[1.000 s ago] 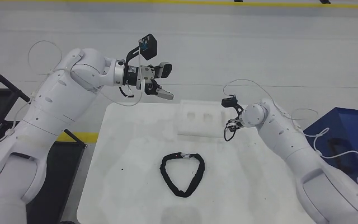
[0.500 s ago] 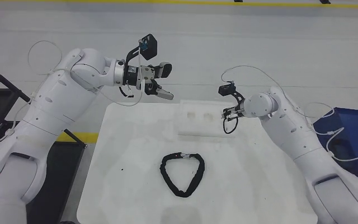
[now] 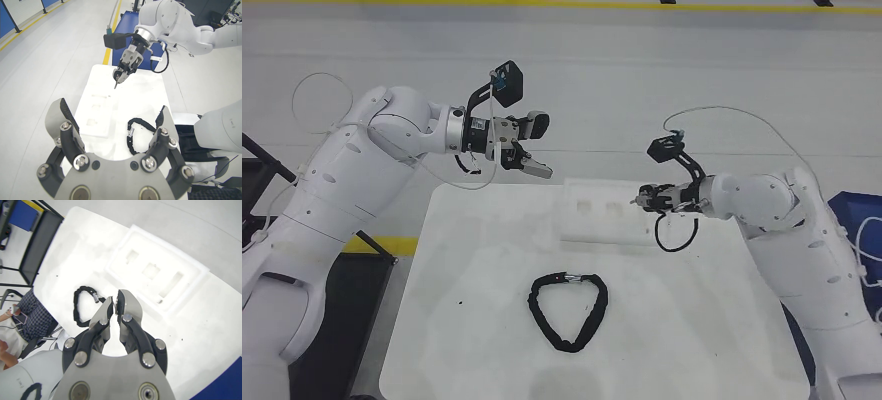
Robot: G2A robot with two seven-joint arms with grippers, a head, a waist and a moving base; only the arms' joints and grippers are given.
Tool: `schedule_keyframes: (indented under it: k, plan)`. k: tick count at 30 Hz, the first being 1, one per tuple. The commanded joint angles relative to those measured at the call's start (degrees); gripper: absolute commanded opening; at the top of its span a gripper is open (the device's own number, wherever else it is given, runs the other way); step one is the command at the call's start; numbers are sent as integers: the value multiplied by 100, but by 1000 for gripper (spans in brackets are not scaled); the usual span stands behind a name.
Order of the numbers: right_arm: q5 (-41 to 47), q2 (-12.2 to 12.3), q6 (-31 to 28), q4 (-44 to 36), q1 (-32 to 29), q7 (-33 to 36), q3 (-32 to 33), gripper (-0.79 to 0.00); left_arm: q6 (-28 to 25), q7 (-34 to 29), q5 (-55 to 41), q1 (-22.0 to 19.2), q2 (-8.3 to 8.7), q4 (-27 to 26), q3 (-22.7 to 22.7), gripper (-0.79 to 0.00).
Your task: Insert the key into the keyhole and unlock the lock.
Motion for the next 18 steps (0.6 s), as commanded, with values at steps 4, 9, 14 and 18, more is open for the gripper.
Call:
schedule_keyframes:
  k: [4,9,14,18]
  plan:
    - [635,90,86,-560,-471,-143,539,-785,0,0,0,0,0,0,0,0]
    - [935,163,161,-1043,-730,-212,919,-785,0,0,0,0,0,0,0,0]
    - [1262,208,208,-1403,-918,-354,1190,-785,0,0,0,0,0,0,0,0]
    - [1535,233,220,-1630,-1045,-439,1323,-785,0,0,0,0,0,0,0,0]
